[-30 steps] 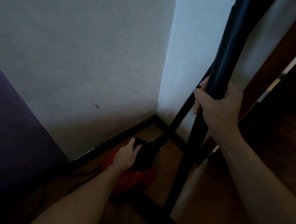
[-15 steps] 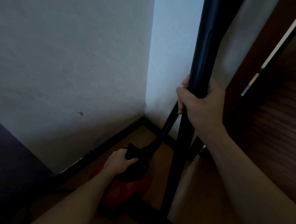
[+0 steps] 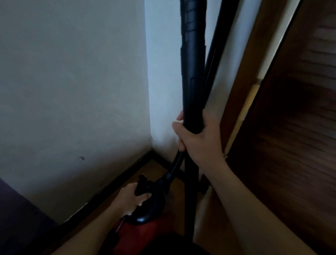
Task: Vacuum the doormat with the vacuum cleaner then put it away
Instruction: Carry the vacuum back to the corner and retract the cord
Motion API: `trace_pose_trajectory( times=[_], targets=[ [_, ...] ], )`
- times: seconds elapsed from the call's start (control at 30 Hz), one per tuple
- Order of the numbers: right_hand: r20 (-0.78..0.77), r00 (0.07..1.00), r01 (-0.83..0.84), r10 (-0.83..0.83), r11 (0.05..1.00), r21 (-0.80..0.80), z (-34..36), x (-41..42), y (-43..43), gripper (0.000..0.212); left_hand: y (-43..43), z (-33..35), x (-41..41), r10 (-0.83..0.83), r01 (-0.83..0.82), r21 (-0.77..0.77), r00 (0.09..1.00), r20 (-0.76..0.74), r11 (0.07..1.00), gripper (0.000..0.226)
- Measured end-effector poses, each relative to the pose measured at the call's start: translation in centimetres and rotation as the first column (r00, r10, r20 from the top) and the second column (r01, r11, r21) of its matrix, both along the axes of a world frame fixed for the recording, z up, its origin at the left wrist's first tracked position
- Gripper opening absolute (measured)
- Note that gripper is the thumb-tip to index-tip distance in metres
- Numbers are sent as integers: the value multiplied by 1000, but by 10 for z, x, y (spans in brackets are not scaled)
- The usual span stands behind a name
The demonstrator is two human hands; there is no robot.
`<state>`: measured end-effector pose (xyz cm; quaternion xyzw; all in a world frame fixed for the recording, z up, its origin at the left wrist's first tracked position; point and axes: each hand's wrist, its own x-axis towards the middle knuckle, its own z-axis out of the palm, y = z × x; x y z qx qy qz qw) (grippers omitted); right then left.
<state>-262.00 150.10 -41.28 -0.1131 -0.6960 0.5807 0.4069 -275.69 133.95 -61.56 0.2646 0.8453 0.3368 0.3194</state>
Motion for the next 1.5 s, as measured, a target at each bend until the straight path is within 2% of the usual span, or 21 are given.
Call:
trace_pose_trajectory(
  times=[0.23, 0.47, 0.57, 0.67, 0.77, 0.97, 1.2, 1.27, 1.33, 1.43, 1.5],
  targets=[
    [100, 993, 62, -61, 998, -5, 151, 16, 9, 11, 12, 154, 33, 14, -14, 16, 1000, -15, 1000, 29],
    [139, 986, 91, -89, 996, -7, 336, 43, -2, 22, 11, 363, 69, -5, 5, 23, 1000, 13, 1000, 35],
    [162, 983, 92, -88, 996, -18, 409, 58, -9, 19, 3, 447, 88, -22, 22, 6, 1000, 16, 1000, 36],
    [162, 984, 80, -73, 996, -36, 475, 79, -18, 20, -5, 527, 106, -51, 51, 8, 999, -14, 999, 32],
    [165, 980, 109, -108, 994, 4, 518, 96, -25, 19, -8, 591, 121, -76, 77, 4, 995, -71, 997, 10],
    [138, 980, 140, -145, 989, 48, 545, 121, -45, 14, -22, 637, 140, -59, 58, -15, 998, -23, 998, 22],
    [89, 966, 236, -243, 968, 86, 550, 138, -76, 15, -35, 652, 136, -100, 93, 109, 993, 62, 990, 14],
    [67, 951, 297, -303, 951, 87, 548, 143, -83, 16, -34, 655, 130, -161, 154, 115, 985, 55, 981, 14],
    [72, 926, 365, -372, 926, 92, 546, 148, -90, 18, -32, 656, 125, -271, 272, 101, 962, -31, 957, 17],
    [91, 873, 471, -478, 877, 92, 545, 155, -104, 17, -32, 658, 118, -424, 439, 127, 896, -131, 889, 26],
    [99, 833, 534, -544, 838, 110, 545, 161, -113, 18, -31, 660, 116, -496, 515, 157, 856, -145, 842, 34]
  ],
)
